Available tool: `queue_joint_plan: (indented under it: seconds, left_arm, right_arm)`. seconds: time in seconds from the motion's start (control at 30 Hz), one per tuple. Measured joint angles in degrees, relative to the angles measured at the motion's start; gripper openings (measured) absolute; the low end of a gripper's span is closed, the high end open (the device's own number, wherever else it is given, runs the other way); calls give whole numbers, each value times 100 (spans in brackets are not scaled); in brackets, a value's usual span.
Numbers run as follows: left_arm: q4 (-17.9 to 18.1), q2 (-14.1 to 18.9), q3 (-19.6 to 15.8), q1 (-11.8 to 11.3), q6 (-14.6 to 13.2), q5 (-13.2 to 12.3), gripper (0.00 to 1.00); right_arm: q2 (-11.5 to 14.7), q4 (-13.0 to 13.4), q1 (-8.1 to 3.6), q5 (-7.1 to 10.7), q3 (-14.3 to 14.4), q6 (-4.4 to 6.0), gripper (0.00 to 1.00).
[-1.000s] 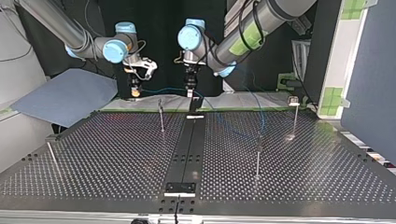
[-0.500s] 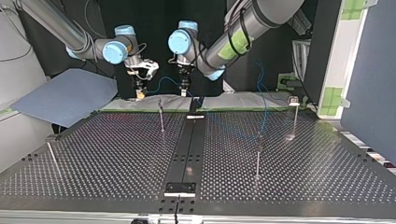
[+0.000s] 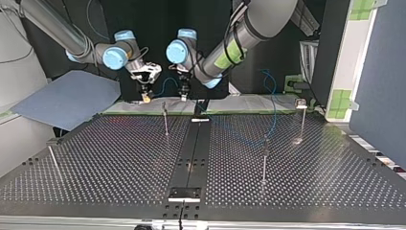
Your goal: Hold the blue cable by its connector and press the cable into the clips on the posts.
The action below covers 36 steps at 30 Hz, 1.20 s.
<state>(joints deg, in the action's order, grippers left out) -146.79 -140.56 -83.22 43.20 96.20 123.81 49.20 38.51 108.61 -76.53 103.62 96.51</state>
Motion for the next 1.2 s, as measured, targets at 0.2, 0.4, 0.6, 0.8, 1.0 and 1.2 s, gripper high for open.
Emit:
queue_joint_plan:
  seconds: [0.2,0.4,0.6,0.8,1.0,1.2]
  left_arm:
    - [104,-246,276,24,137,-13,0]
    - [272,-321,502,38,194,64,0]
    - [299,-324,543,63,212,160,0]
    - [310,-326,545,100,205,242,0]
    - [324,-332,546,129,184,25,0]
    - [244,-498,546,141,150,-184,0]
  right_arm:
    - [-2,-1,-160,188,-18,54,0]
    - [-17,-15,-333,259,-16,58,0]
    - [-38,-8,-589,348,-27,27,0]
    - [-44,-16,-720,380,-101,44,0]
    - [-50,-54,-738,394,-182,58,0]
    - [-64,-62,-748,400,-256,84,0]
